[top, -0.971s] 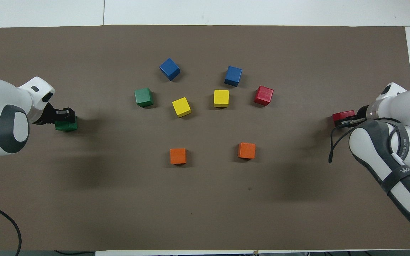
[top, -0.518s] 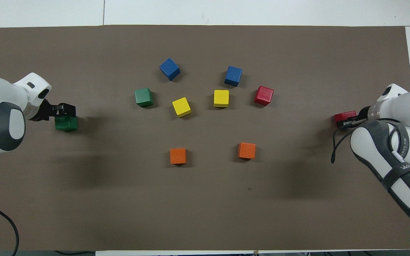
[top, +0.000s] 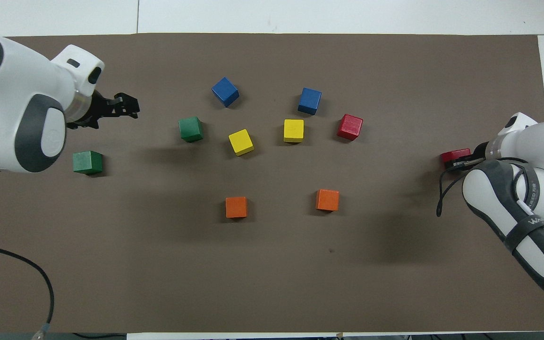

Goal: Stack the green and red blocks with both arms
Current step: 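Grasp the green block with the left gripper while the right gripper reaches red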

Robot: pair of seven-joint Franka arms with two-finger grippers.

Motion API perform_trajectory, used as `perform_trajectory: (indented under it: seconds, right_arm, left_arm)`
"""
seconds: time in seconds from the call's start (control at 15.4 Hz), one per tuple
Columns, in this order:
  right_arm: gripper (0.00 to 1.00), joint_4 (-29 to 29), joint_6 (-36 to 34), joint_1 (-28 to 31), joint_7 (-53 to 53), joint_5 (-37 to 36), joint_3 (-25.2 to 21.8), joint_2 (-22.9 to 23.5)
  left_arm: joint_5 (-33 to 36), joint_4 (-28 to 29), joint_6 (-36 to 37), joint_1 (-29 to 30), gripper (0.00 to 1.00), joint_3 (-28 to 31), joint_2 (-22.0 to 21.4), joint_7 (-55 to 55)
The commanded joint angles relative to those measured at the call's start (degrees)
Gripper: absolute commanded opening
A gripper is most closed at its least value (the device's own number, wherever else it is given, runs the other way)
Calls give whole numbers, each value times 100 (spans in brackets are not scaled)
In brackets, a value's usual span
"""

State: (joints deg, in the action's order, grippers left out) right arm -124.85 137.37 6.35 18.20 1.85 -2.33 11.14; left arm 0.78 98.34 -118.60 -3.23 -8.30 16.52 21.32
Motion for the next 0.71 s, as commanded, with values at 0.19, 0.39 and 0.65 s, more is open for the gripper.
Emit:
perform_trajectory:
  seconds: [0.19, 0.39, 0.65]
  right_arm:
    - [100, -75, 80, 24, -176, 9, 49, -24]
    - [100, 39, -113, 24, -202, 9, 57, -67]
    - [100, 557, -1052, -63, -404, 9, 101, -252]
  left_arm:
    - [247, -912, 4, -863, 100, 100, 1000, 1021]
    - [388, -1211, -189, -1144, 100, 109, 1397, 1410]
    - [652, -853, -628, -1101, 100, 109, 1380, 1401]
